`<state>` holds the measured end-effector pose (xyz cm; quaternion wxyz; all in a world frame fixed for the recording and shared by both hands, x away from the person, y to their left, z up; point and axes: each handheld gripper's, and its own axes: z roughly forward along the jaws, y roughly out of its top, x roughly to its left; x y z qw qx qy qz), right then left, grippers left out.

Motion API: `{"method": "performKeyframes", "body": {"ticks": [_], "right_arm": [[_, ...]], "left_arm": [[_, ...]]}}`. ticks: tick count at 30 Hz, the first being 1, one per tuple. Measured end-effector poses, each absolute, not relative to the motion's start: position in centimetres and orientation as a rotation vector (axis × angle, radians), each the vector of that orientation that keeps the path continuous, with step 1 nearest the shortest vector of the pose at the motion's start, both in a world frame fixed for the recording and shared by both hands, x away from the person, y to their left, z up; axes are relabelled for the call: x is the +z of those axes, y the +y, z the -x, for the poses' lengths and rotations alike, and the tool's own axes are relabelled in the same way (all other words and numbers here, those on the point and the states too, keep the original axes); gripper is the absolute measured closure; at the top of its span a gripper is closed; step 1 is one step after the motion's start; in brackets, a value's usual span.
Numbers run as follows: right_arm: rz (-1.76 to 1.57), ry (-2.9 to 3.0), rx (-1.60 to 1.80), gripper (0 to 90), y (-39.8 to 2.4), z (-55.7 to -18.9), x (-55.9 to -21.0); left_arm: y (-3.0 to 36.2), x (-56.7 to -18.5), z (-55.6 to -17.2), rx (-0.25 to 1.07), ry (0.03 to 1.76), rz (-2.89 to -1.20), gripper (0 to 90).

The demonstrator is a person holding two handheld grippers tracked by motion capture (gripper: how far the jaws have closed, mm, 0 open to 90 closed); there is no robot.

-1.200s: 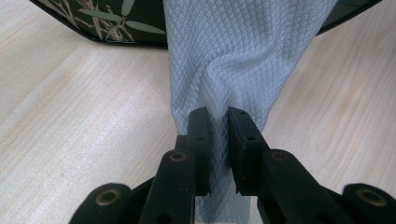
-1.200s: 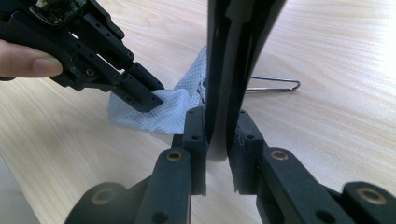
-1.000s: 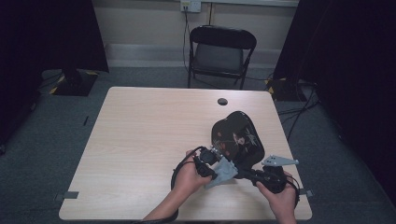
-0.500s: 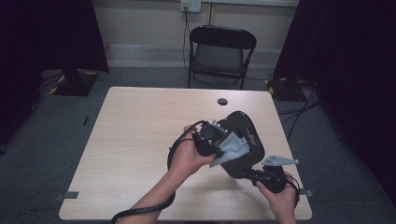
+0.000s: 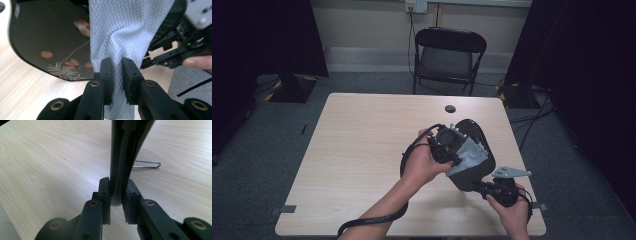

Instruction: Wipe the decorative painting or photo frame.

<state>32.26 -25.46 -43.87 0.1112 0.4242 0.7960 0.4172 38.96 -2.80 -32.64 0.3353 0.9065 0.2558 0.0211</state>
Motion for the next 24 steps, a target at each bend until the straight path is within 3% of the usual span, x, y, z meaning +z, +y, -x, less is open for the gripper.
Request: {"method": "performKeyframes", "body": {"ticks": [24], "right_arm": [[-1.247, 2.335, 1.229, 78.9, -25.4, -32.3, -43.8]], "left_arm": [[-2.4, -40.4, -38.7, -0.024, 0.751, -2.415, 79.6]]}}
